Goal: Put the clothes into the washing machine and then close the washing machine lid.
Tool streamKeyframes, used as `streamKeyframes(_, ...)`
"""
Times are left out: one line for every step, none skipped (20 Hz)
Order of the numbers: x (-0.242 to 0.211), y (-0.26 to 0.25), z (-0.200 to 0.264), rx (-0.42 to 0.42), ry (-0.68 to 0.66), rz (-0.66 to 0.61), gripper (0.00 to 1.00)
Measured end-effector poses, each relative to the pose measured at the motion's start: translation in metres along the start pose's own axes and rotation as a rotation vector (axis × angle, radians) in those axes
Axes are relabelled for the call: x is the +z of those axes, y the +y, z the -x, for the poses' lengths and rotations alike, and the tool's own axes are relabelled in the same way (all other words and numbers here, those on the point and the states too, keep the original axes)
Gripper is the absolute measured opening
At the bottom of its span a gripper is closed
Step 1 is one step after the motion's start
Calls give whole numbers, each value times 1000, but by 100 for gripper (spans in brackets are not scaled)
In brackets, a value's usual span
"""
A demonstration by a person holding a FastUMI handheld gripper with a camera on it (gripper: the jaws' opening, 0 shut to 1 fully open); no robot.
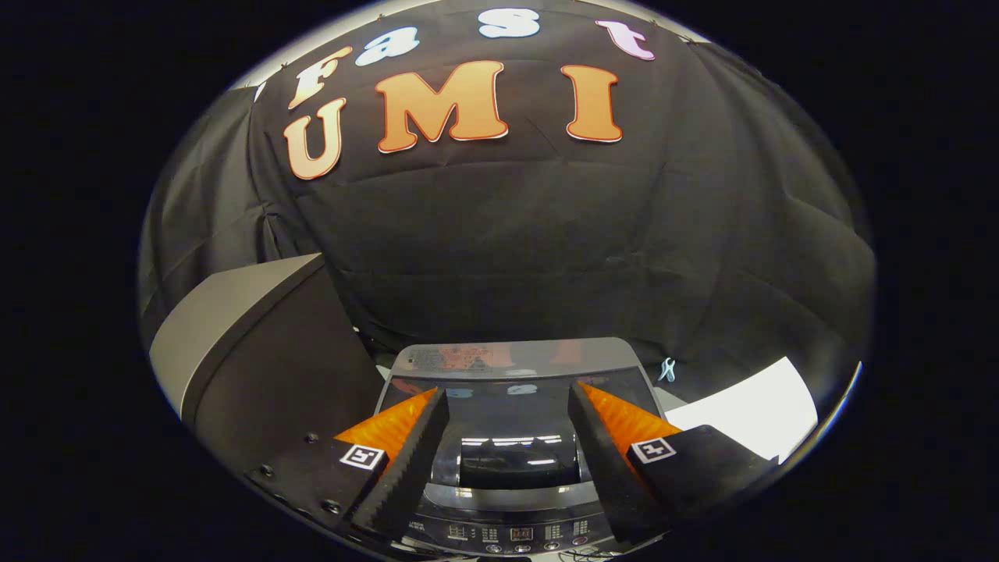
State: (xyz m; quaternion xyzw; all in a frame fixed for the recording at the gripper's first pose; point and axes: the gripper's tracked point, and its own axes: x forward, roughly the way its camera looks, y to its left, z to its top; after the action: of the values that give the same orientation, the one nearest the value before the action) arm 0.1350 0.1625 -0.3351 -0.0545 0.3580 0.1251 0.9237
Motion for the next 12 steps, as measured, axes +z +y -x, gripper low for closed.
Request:
streamKeyframes(3,2,3,-3,-9,1,99)
streamKeyframes(6,4,8,-5,-21,2,99)
streamKeyframes(10,7,12,-6,-35,4,99)
streamKeyframes(15,9,18,-7,-50,6,99)
streamKeyframes(20,13,24,-7,-63,8,99)
streamKeyframes(26,16,30,-6,-79,5,99)
streamKeyframes(35,21,37,-4,-99,1,99)
streamKeyframes(42,25,48,-4,-122,-3,99)
streamKeyframes(52,28,57,-5,-146,-4,99)
streamKeyframes(62,32,69,-8,-171,-6,99)
streamKeyframes(71,35,83,-9,-200,-11,99)
streamKeyframes(81,38,99,-11,-233,-16,99)
